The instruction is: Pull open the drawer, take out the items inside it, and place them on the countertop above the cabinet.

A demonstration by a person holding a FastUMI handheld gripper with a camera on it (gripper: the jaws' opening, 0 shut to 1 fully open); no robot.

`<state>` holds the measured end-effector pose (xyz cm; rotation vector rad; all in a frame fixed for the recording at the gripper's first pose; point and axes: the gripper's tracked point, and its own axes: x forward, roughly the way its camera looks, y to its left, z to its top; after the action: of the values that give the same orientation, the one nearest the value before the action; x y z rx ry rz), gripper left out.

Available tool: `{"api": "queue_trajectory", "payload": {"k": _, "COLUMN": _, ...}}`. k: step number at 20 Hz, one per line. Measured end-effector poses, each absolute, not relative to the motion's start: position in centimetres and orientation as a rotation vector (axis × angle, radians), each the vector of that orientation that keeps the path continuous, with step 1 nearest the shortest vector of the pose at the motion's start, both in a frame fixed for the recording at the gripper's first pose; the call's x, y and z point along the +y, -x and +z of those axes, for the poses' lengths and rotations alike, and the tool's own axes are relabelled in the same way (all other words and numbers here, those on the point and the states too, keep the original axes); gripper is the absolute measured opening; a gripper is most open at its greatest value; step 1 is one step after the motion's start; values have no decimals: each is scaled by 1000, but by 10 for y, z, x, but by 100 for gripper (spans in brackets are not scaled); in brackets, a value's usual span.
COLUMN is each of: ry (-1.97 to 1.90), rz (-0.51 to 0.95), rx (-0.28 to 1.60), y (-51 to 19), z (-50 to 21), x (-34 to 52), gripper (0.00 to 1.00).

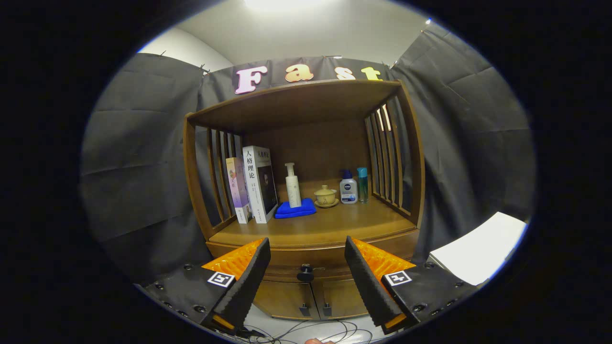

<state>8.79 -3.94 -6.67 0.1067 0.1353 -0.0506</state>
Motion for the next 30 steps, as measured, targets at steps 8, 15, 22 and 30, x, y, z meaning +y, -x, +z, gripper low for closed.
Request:
{"api": "queue_trajectory", "payload": {"k": 8, "ry": -95, "rz": -25, "rx": 217, "y": -144, "z": -127, "x": -27, "gripper": 98}}
{"api": "queue_trajectory", "payload": {"k": 15, "ry": -143, "rz": -26, "rx": 322, "y": -179, "z": -193, "x": -26, "gripper": 98}}
{"api": "queue_trajectory", "payload": {"k": 22, "ry": -90, "rz": -40, "rx": 413, "y": -197, "z": -245, "x": -28, "gripper": 98}}
{"api": "queue_trajectory", "payload": {"k": 30, "ry": -84, "rz": -36, "rx": 443, "y": -203, "z": -265, "x": -26, "gripper": 52}}
